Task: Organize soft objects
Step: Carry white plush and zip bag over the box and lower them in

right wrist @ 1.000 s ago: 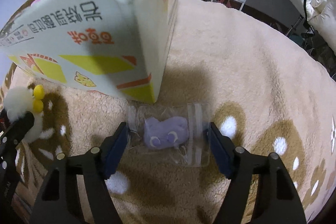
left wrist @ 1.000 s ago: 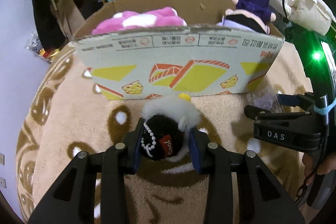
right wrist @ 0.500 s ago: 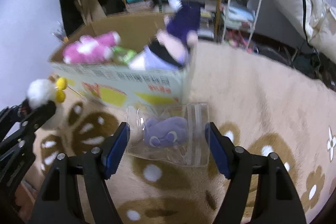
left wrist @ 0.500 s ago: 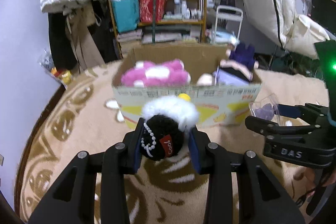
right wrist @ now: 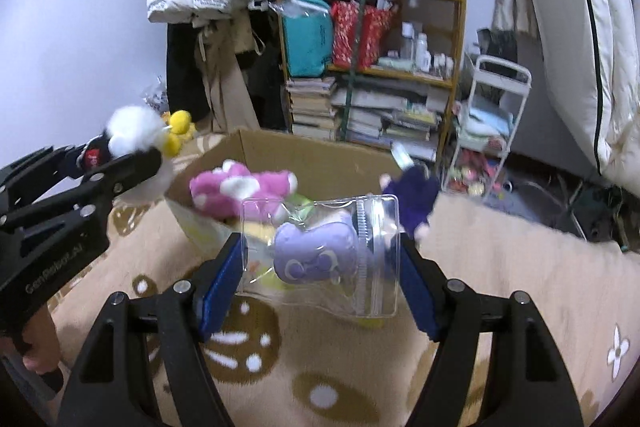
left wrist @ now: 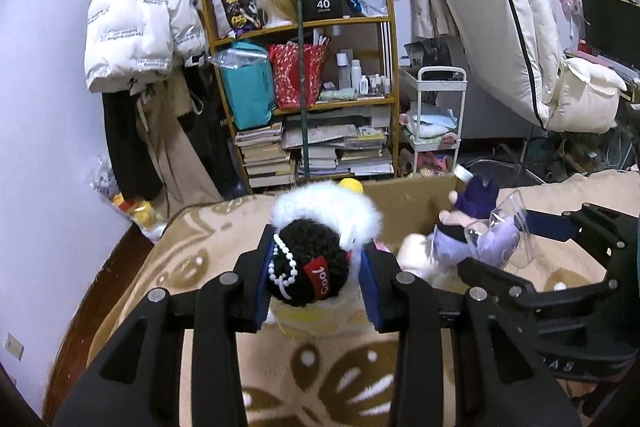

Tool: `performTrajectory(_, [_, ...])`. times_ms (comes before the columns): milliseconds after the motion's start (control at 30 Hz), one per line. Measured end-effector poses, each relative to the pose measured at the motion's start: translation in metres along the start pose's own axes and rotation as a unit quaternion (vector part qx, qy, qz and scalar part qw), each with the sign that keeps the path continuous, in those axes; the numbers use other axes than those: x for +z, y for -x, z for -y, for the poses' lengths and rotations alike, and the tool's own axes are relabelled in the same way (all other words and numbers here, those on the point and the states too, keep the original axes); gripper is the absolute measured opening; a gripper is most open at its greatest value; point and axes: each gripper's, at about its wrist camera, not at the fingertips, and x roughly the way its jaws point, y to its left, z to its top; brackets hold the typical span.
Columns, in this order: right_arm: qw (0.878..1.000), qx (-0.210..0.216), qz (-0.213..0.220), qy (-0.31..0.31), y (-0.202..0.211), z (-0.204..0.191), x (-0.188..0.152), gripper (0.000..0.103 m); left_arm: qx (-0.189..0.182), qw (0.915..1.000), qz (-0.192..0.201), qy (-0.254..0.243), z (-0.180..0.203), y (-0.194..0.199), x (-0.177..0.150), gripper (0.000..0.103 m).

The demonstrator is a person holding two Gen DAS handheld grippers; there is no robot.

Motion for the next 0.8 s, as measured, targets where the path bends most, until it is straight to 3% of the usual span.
performTrajectory(233, [1.000,0.002,0.021,0.006,-0.020,-0.002,0.012,0.078,-0.014,0.9999,0.000,0.001,0.001,-0.031,0.009,0.036])
performTrajectory(467, [1.000,0.000,0.004,0.004,-0.049,0.002,0.011,0.079,-0.020,0.9986,-0.048,0.008,0.003,-0.072,0.006,0.037])
performTrajectory(667, [1.000,-0.013,-0.001,0.018,-0.060,0.001,0.007,0.080,-0.035,0.9969,-0.068,0.018,0.003,-0.088,0.000,0.039])
performTrajectory(733, [1.000,-0.013,-0.004,0.018,-0.063,0.002,0.007,0.080,-0.032,0.9969,-0.069,0.020,0.001,-0.091,-0.001,0.044])
performTrajectory(800, [1.000,-0.014,-0.007,0.019,-0.065,0.003,0.006,0.081,-0.029,0.9974,-0.061,0.025,-0.002,-0.091,-0.001,0.063])
